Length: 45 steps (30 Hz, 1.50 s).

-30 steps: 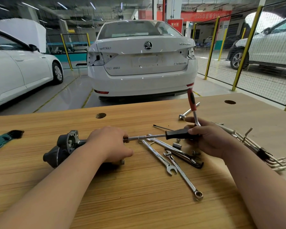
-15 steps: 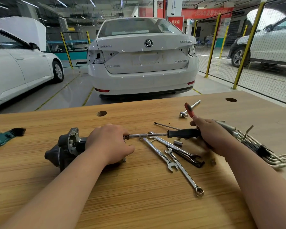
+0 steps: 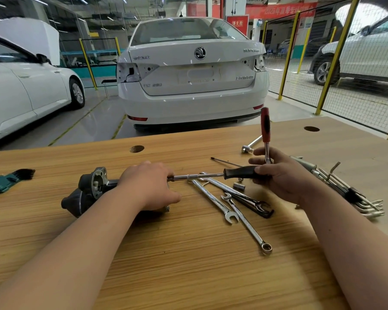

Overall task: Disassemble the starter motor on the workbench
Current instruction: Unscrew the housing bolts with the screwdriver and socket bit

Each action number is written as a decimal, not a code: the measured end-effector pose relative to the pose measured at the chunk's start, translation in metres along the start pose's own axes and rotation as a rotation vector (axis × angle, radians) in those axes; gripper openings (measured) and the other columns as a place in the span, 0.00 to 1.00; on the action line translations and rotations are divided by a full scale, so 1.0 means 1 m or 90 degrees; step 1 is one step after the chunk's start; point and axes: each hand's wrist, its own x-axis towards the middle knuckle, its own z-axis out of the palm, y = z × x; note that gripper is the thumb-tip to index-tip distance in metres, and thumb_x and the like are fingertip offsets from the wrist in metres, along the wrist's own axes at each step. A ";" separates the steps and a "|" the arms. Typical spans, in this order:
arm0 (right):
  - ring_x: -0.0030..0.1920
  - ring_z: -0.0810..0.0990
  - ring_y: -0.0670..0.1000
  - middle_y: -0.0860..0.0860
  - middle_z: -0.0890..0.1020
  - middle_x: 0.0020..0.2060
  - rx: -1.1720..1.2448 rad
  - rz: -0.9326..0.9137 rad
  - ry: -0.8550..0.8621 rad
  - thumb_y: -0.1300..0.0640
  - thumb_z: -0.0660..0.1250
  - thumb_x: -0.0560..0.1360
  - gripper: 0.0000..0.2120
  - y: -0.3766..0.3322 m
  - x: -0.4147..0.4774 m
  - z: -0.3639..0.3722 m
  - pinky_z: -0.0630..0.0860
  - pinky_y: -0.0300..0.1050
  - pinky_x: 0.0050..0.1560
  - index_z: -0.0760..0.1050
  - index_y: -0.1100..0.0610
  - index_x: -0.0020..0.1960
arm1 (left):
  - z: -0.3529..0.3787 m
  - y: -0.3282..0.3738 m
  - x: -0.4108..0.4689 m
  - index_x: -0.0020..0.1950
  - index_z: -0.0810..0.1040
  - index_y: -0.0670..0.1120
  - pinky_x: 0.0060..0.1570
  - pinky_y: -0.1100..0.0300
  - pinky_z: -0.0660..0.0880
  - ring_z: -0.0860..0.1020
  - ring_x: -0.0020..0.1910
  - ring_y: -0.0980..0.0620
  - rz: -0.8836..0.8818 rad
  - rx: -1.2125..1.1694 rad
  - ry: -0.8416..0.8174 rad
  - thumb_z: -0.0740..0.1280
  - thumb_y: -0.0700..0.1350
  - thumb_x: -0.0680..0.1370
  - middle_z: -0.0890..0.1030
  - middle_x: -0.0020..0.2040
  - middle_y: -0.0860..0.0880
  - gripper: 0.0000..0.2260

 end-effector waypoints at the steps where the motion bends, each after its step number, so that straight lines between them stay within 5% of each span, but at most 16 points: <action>1: 0.53 0.79 0.58 0.58 0.75 0.57 0.023 -0.008 -0.001 0.76 0.59 0.75 0.19 0.000 0.000 0.001 0.77 0.49 0.49 0.75 0.56 0.55 | 0.000 0.000 0.000 0.66 0.70 0.61 0.53 0.52 0.69 0.70 0.61 0.51 -0.008 -0.009 0.000 0.64 0.69 0.69 0.74 0.62 0.56 0.27; 5: 0.56 0.78 0.57 0.58 0.76 0.55 0.118 -0.001 0.024 0.75 0.57 0.77 0.16 -0.001 0.000 0.002 0.77 0.52 0.57 0.74 0.58 0.54 | 0.006 -0.001 -0.003 0.65 0.71 0.63 0.51 0.53 0.71 0.72 0.59 0.50 -0.046 -0.045 0.035 0.63 0.69 0.67 0.75 0.60 0.54 0.28; 10: 0.42 0.86 0.56 0.61 0.82 0.50 -0.101 0.043 0.051 0.59 0.61 0.82 0.07 0.001 -0.001 0.002 0.81 0.47 0.37 0.72 0.56 0.59 | 0.009 0.001 -0.006 0.64 0.73 0.62 0.51 0.54 0.69 0.72 0.60 0.51 -0.044 -0.046 0.081 0.63 0.67 0.68 0.76 0.60 0.55 0.26; 14: 0.22 0.75 0.50 0.57 0.86 0.40 -0.255 0.081 0.084 0.45 0.54 0.83 0.17 0.000 0.001 0.002 0.72 0.42 0.24 0.74 0.56 0.55 | 0.008 0.001 -0.009 0.63 0.75 0.60 0.50 0.55 0.66 0.73 0.59 0.52 -0.027 -0.077 0.111 0.65 0.65 0.70 0.77 0.59 0.57 0.23; 19: 0.18 0.66 0.46 0.54 0.84 0.34 -0.231 0.046 0.096 0.48 0.60 0.82 0.13 0.004 0.006 -0.003 0.63 0.36 0.18 0.77 0.57 0.52 | 0.007 0.005 -0.013 0.64 0.75 0.60 0.54 0.53 0.67 0.72 0.59 0.52 -0.024 -0.069 0.126 0.65 0.63 0.72 0.77 0.59 0.58 0.22; 22: 0.23 0.73 0.45 0.56 0.81 0.37 -0.084 0.049 0.060 0.58 0.65 0.80 0.04 0.004 0.003 -0.004 0.70 0.38 0.22 0.76 0.56 0.53 | 0.002 0.008 -0.012 0.67 0.72 0.59 0.57 0.50 0.68 0.70 0.61 0.50 -0.013 -0.025 0.076 0.64 0.63 0.73 0.75 0.62 0.56 0.24; 26: 0.41 0.81 0.54 0.56 0.81 0.56 -0.046 -0.008 -0.009 0.70 0.64 0.77 0.13 0.005 0.002 -0.008 0.79 0.48 0.41 0.75 0.55 0.56 | -0.005 0.007 -0.008 0.71 0.67 0.57 0.54 0.49 0.71 0.69 0.64 0.48 -0.011 0.045 -0.009 0.63 0.65 0.72 0.72 0.67 0.53 0.29; 28: 0.53 0.80 0.60 0.56 0.78 0.60 -0.065 -0.026 -0.008 0.73 0.62 0.75 0.16 0.006 0.001 -0.006 0.77 0.54 0.56 0.77 0.55 0.55 | -0.008 0.007 -0.006 0.71 0.67 0.57 0.51 0.50 0.71 0.69 0.64 0.49 -0.007 0.046 -0.027 0.62 0.65 0.73 0.72 0.66 0.54 0.29; 30: 0.57 0.79 0.60 0.56 0.77 0.60 -0.086 -0.034 -0.003 0.73 0.61 0.75 0.17 0.007 0.000 -0.004 0.76 0.55 0.60 0.78 0.55 0.54 | -0.008 0.007 -0.006 0.70 0.68 0.57 0.46 0.53 0.70 0.71 0.62 0.50 -0.006 0.032 -0.022 0.63 0.65 0.73 0.74 0.64 0.54 0.27; 34: 0.51 0.82 0.57 0.54 0.81 0.56 -0.120 -0.031 0.036 0.66 0.62 0.79 0.10 0.004 -0.002 0.000 0.79 0.49 0.45 0.77 0.54 0.55 | -0.003 0.007 -0.009 0.65 0.73 0.59 0.39 0.57 0.67 0.74 0.55 0.52 -0.019 0.003 0.024 0.64 0.65 0.72 0.77 0.57 0.56 0.23; 39: 0.22 0.73 0.46 0.54 0.81 0.34 -0.108 0.010 0.089 0.52 0.61 0.82 0.08 -0.001 0.000 0.001 0.70 0.40 0.20 0.75 0.54 0.56 | 0.003 0.007 -0.011 0.64 0.74 0.60 0.41 0.56 0.65 0.73 0.57 0.52 -0.033 -0.011 0.069 0.64 0.64 0.71 0.77 0.58 0.56 0.23; 41: 0.18 0.66 0.46 0.51 0.72 0.23 -0.098 0.018 0.104 0.48 0.60 0.82 0.13 -0.003 0.002 -0.001 0.64 0.38 0.17 0.76 0.56 0.54 | 0.004 0.007 -0.013 0.64 0.74 0.60 0.43 0.56 0.65 0.73 0.57 0.51 -0.034 -0.015 0.077 0.64 0.64 0.71 0.77 0.57 0.56 0.22; 45: 0.17 0.64 0.47 0.51 0.68 0.19 -0.119 0.085 0.126 0.42 0.57 0.81 0.19 -0.004 0.002 0.001 0.62 0.39 0.17 0.78 0.56 0.51 | 0.005 0.008 -0.017 0.63 0.75 0.60 0.46 0.55 0.65 0.72 0.57 0.52 -0.010 -0.020 0.104 0.64 0.63 0.72 0.78 0.57 0.56 0.21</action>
